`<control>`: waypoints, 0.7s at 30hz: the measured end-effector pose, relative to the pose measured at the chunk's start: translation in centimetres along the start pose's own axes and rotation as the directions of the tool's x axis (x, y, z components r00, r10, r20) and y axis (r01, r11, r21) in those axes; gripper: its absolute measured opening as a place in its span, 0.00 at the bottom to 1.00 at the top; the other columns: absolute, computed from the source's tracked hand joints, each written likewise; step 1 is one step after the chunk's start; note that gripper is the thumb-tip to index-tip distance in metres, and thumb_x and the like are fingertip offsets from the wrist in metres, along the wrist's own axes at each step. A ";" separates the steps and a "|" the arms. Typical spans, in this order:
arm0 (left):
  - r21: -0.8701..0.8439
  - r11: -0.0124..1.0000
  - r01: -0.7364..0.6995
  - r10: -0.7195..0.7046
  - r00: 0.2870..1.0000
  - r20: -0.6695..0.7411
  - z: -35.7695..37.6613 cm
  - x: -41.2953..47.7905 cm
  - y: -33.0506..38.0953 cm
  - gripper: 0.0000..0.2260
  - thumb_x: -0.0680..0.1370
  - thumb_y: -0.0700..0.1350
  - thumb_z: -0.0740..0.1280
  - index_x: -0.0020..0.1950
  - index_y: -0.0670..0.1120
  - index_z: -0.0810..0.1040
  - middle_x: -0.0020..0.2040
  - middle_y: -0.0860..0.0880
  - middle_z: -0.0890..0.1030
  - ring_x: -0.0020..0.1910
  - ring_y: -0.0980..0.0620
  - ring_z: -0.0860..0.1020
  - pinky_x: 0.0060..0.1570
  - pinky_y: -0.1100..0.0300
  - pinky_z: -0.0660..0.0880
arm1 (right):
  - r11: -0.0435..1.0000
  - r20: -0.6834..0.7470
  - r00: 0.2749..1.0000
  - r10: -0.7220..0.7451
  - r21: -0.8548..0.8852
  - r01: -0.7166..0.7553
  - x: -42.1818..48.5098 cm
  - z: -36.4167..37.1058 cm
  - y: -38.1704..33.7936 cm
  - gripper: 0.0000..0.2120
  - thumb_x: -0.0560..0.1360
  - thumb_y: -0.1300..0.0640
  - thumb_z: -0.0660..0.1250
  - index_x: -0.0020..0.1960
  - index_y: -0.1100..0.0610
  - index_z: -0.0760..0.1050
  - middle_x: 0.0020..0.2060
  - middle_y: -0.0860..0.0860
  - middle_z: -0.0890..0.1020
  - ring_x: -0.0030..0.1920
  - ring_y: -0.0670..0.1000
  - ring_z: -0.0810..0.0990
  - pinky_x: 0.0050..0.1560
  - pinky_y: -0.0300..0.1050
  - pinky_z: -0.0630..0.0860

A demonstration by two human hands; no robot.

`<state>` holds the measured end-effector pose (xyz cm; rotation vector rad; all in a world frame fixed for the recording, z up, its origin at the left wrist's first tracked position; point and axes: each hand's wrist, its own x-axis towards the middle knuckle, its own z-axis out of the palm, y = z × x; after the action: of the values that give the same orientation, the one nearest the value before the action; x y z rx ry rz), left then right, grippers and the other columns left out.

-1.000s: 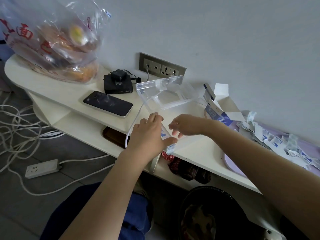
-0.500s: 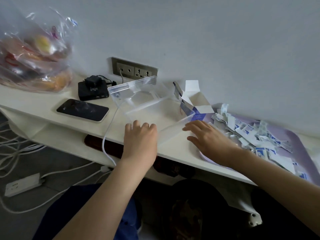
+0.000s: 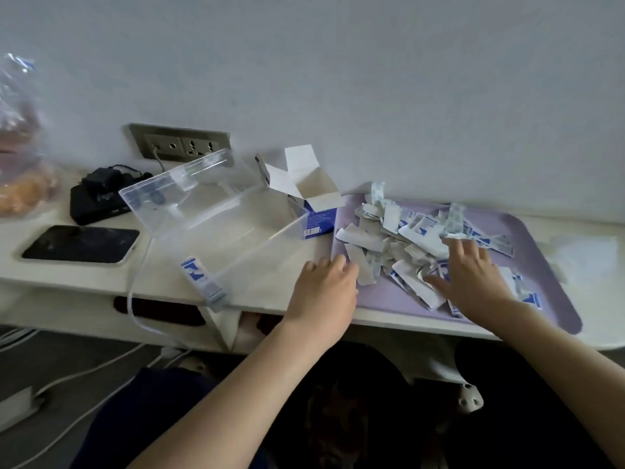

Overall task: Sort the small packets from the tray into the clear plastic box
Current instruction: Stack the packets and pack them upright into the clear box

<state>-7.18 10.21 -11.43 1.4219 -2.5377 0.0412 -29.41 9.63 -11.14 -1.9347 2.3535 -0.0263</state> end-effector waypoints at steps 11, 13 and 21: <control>-0.063 0.995 -0.075 0.087 0.975 0.204 5.0 3.8 6.0 0.13 0.81 0.47 0.56 0.65 0.46 0.69 0.62 0.46 0.70 0.62 0.43 0.69 0.59 0.52 0.65 | 0.991 0.194 0.978 0.083 0.086 -0.101 -0.2 0.6 3.9 0.33 0.72 0.40 0.67 0.64 0.63 0.64 0.60 0.58 0.71 0.62 0.58 0.69 0.58 0.49 0.68; -0.056 0.996 -0.075 0.086 0.971 0.221 5.2 4.2 6.9 0.14 0.82 0.48 0.55 0.66 0.47 0.68 0.64 0.46 0.70 0.63 0.43 0.68 0.59 0.51 0.65 | 0.992 0.173 0.983 0.055 0.099 -0.073 -0.2 0.5 4.2 0.27 0.73 0.43 0.66 0.62 0.61 0.66 0.58 0.57 0.73 0.60 0.57 0.71 0.53 0.48 0.69; -0.095 0.995 0.030 -0.012 0.983 0.185 4.7 5.1 7.9 0.11 0.82 0.48 0.55 0.61 0.45 0.69 0.59 0.46 0.72 0.58 0.45 0.72 0.50 0.54 0.67 | 0.994 0.059 0.998 -0.013 0.113 0.006 0.5 0.1 4.0 0.11 0.78 0.49 0.61 0.50 0.58 0.70 0.48 0.56 0.79 0.43 0.58 0.76 0.38 0.44 0.65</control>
<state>-17.31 9.52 -14.18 1.4764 -2.6291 -0.2252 -33.43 9.97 -11.61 -1.8677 2.2538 -0.0983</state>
